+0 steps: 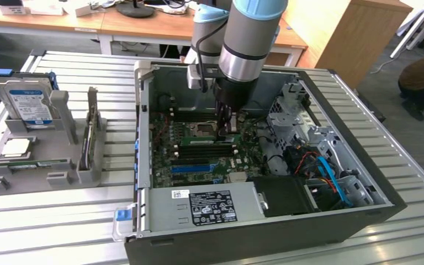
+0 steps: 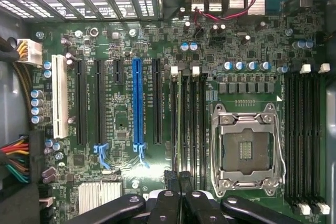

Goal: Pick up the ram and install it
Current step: 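Insert the ram into the slot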

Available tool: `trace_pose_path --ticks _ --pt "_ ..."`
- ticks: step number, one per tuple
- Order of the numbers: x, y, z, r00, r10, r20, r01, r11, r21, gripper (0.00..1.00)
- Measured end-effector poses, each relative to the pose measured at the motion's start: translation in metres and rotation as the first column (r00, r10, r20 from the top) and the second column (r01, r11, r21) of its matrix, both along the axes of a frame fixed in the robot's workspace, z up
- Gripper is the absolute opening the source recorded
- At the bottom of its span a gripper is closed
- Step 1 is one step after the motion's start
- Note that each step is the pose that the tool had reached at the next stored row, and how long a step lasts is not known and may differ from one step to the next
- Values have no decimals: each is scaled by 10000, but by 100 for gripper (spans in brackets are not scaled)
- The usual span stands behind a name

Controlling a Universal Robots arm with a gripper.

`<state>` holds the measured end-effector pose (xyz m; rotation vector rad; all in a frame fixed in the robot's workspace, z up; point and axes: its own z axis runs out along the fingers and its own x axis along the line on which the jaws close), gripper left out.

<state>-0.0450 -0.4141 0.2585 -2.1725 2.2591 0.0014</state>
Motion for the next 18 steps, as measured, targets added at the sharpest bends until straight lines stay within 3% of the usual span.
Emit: trace_pose_path --ticks 18 --pt "0 0 -95 10000 0 -1 0 10000 -12 12"
